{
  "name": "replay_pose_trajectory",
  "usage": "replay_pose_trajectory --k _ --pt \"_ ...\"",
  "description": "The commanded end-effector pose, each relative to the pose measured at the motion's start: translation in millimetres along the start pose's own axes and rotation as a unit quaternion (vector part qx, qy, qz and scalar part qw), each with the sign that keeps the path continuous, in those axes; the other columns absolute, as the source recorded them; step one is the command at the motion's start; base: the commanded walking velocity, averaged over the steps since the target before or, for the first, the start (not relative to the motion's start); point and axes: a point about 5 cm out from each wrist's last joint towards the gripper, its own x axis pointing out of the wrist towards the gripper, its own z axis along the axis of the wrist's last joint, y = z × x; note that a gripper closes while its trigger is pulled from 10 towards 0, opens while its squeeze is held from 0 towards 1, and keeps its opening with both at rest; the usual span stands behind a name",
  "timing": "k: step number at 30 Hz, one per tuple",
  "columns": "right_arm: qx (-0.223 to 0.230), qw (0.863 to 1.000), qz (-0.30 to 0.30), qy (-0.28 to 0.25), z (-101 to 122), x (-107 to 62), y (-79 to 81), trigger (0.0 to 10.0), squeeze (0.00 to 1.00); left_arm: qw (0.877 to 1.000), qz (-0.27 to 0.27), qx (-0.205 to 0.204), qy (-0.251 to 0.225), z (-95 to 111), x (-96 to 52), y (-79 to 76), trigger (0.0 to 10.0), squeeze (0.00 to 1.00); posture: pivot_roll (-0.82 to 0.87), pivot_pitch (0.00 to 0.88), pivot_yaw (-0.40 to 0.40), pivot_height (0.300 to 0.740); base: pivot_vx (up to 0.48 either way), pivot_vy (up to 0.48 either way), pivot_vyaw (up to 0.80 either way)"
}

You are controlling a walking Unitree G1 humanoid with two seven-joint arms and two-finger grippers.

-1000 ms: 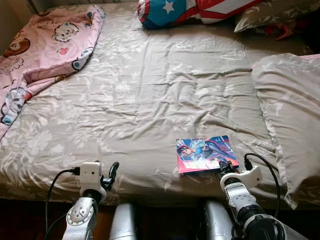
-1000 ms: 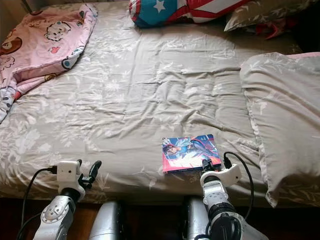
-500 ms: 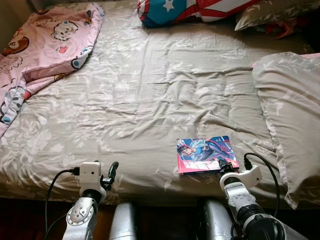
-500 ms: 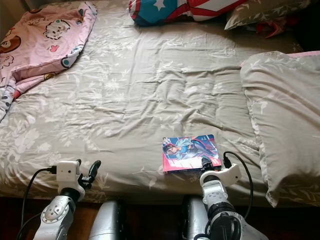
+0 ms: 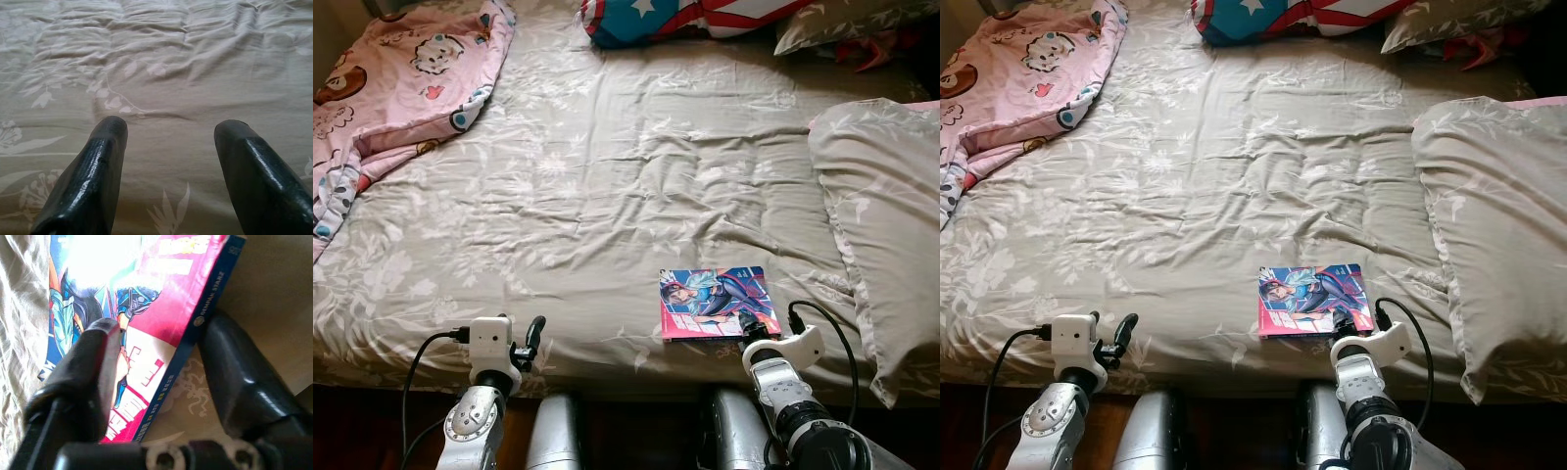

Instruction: Clean up the room

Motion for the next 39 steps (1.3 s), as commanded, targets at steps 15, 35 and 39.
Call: replay_pose_trajectory --k 15,35,39 --pt "-0.009 0.999 -0.031 0.009 -6.2 -2.9 -12.1 10.0 0.0 1.0 0.006 -0.004 0.021 -9.6 -2.1 -1.3 10.0 0.0 0.06 0.243 0.046 0.607 0.0 0.0 0.0" --pt "-0.082 0.996 0.027 -0.009 -5.6 -7.4 -16.6 10.0 0.0 1.0 0.011 -0.014 0.021 -12.7 -2.1 -4.8 10.0 0.0 0.03 0.24 0.02 0.607 0.0 0.0 0.0" --pt "-0.116 0.993 0.025 -0.007 -6.2 -11.6 -27.2 10.0 0.0 1.0 0.012 -0.016 0.02 -12.7 -1.3 -4.7 10.0 0.0 0.01 0.234 0.009 0.607 0.0 0.0 0.0"
